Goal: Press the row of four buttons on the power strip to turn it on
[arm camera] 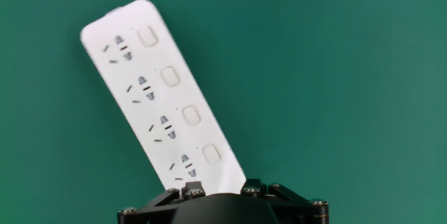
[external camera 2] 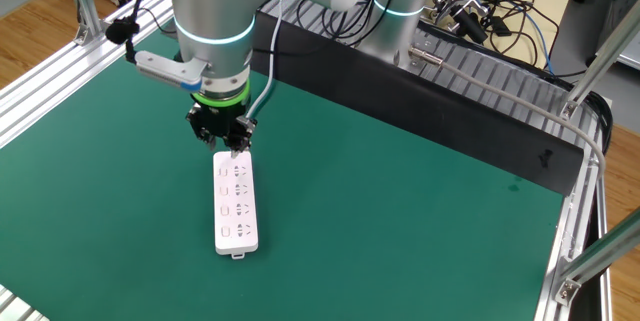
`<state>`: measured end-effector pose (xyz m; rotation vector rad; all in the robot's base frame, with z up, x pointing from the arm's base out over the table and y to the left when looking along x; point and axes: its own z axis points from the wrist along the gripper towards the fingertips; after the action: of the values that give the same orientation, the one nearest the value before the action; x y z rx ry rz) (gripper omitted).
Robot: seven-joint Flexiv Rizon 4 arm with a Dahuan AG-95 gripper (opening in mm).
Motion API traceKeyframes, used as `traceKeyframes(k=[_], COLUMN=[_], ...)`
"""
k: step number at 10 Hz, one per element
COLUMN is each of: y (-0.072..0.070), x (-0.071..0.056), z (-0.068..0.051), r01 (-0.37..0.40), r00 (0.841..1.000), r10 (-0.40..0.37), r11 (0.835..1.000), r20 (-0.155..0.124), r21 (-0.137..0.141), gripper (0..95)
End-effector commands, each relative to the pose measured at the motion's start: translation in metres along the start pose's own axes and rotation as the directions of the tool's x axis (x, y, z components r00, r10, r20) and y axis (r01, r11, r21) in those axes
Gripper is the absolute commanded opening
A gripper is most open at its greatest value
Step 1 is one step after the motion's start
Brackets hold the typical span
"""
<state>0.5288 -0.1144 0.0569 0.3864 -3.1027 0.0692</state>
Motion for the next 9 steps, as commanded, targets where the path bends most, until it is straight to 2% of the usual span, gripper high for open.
traceKeyframes(k=[1,5,7,9], y=[-0.001,-0.004,-0.010,-0.014], x=[-0.006,-0.018,-0.026,-0.027], z=[0.003,0.012,0.015,0.019], r01=[-0.012,-0.017,-0.009,-0.004], r00=[1.000,1.000,1.000,1.000], r10=[0.012,0.017,0.009,0.004], r11=[1.000,1.000,1.000,1.000], r20=[0.005,0.003,0.002,0.003], r21=[0.005,0.014,0.013,0.013], gripper=[38.0,38.0,38.0,38.0])
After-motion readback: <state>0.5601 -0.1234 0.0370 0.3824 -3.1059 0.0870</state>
